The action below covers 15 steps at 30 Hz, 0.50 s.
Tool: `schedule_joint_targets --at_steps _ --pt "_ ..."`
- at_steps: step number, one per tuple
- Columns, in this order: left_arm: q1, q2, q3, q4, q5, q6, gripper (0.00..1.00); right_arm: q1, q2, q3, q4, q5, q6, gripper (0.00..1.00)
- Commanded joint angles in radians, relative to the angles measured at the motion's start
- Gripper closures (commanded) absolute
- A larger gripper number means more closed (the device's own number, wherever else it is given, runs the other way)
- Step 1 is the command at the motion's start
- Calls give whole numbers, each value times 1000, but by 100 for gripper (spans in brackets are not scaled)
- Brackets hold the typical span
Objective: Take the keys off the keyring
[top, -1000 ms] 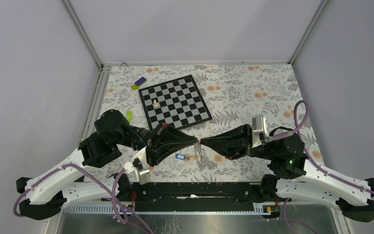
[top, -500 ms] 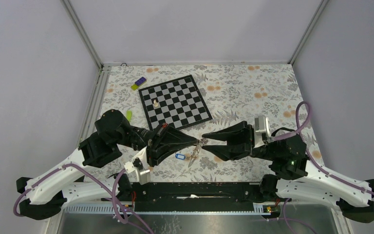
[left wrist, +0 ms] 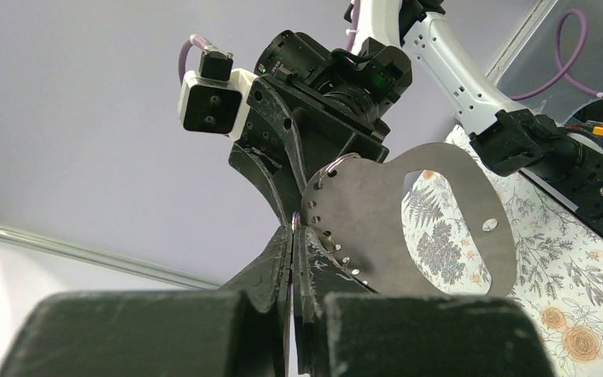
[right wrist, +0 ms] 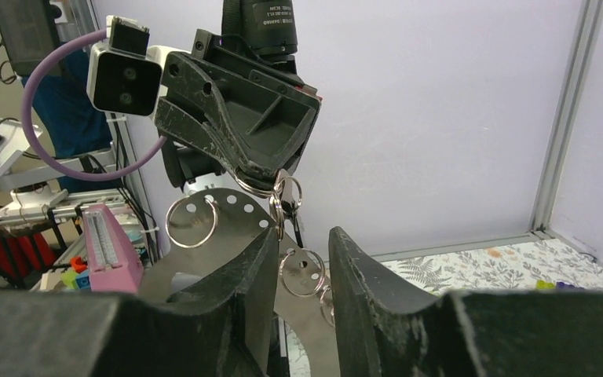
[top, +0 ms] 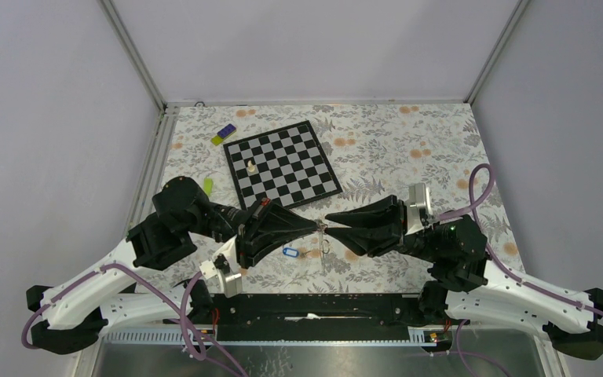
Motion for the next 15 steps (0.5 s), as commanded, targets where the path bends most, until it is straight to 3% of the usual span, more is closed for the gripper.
schedule_joint_targets --at_steps 1,15 --pt "-1 -2 37 66 26 -6 100 -2 -5 -11 105 39 33 65" --pt "-1 2 33 78 31 -15 100 -1 7 -34 156 40 62 65"
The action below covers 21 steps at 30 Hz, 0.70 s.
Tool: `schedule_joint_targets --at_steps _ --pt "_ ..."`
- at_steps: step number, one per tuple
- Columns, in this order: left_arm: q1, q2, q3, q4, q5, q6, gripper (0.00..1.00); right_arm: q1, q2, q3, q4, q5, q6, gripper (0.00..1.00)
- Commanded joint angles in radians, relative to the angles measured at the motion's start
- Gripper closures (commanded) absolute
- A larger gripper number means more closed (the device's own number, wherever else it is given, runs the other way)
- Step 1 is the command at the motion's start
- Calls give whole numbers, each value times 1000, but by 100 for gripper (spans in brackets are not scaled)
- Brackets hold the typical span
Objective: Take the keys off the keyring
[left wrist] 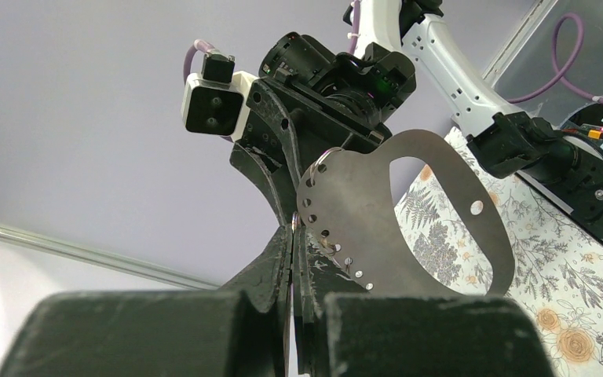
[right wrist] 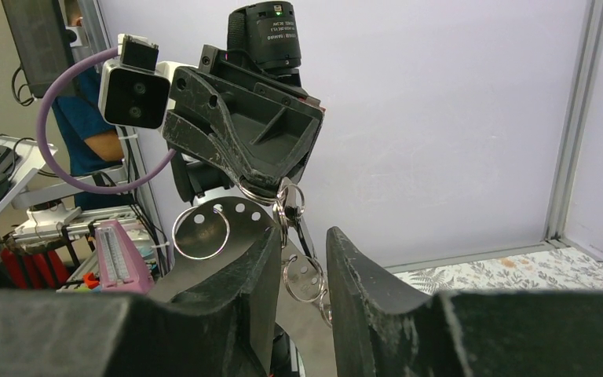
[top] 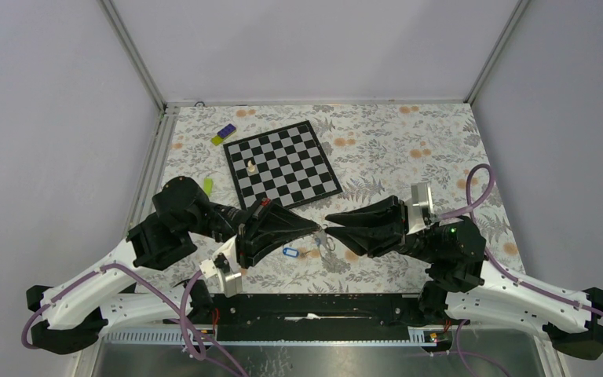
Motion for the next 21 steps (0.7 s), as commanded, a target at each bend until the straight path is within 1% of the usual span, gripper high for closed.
schedule_joint_targets --at_steps 1,21 --pt "-1 0 32 78 31 -3 100 -1 4 0 75 23 15 66" --pt "-1 3 33 83 35 -3 100 -1 31 3 86 -10 29 69"
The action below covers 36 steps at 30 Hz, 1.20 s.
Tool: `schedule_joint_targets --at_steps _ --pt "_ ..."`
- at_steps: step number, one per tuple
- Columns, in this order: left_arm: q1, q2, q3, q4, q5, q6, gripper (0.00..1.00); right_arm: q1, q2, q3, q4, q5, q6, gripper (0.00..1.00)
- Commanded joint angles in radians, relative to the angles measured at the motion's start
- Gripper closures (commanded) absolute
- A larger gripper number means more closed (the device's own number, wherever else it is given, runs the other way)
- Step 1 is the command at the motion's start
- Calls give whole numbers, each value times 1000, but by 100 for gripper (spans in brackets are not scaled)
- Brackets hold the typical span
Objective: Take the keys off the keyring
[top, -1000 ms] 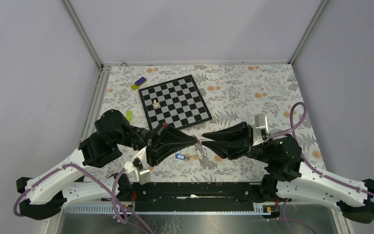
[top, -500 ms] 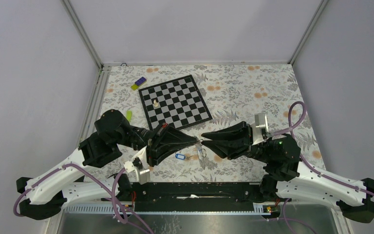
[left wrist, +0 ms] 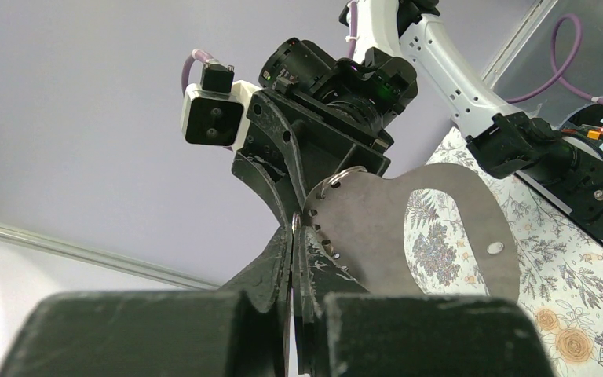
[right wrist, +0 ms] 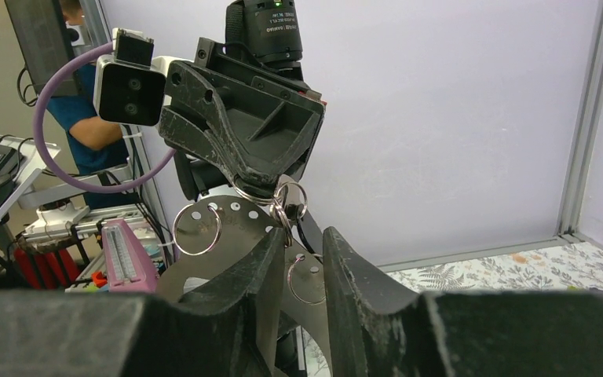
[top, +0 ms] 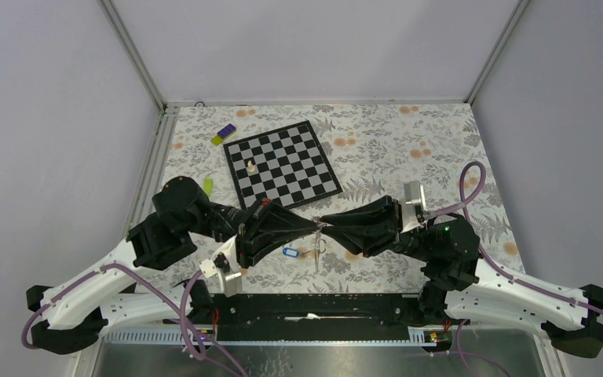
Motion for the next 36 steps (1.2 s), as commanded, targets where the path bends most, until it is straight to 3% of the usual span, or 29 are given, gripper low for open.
schedule_joint_targets --at_steps 1,11,24,36 --pt "-1 2 32 82 34 3 100 -2 1 3 60 -3 4 70" --pt "0 1 28 84 30 2 100 0 -11 9 59 -3 -25 100" --pt "0 -9 19 73 32 7 100 -1 -36 90 -20 -9 -13 100" --pt "0 -6 32 14 29 53 100 -2 -48 166 -153 -96 -96 100"
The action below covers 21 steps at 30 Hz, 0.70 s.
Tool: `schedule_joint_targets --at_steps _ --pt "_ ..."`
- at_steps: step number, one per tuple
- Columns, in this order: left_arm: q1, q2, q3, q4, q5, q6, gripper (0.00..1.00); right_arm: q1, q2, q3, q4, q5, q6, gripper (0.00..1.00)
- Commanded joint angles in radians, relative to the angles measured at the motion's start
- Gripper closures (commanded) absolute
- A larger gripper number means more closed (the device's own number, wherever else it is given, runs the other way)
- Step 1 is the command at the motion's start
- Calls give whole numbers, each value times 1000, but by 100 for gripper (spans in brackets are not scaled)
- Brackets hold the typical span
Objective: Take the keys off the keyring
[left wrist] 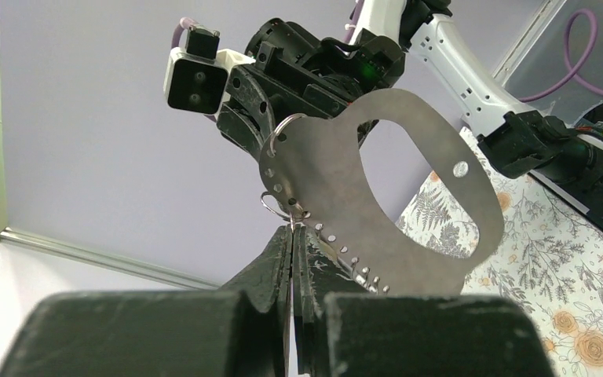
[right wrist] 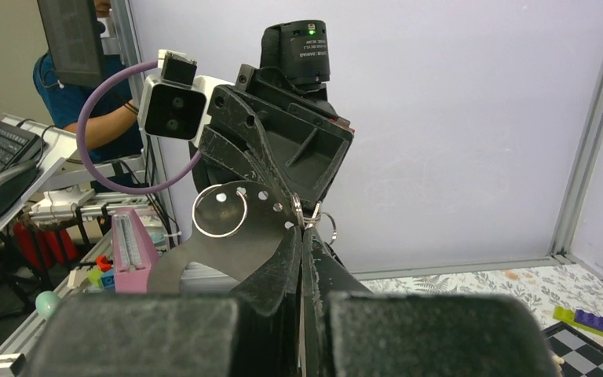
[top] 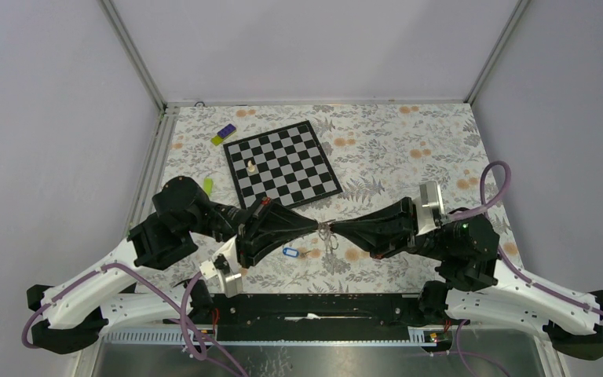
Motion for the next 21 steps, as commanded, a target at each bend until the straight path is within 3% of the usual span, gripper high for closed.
schedule_joint_targets --at_steps 1,21 --pt "0 -11 33 -11 28 41 100 -1 -8 75 -36 -60 -64 100" --pt "0 -19 43 -31 21 63 100 -1 39 289 -457 -114 -423 100"
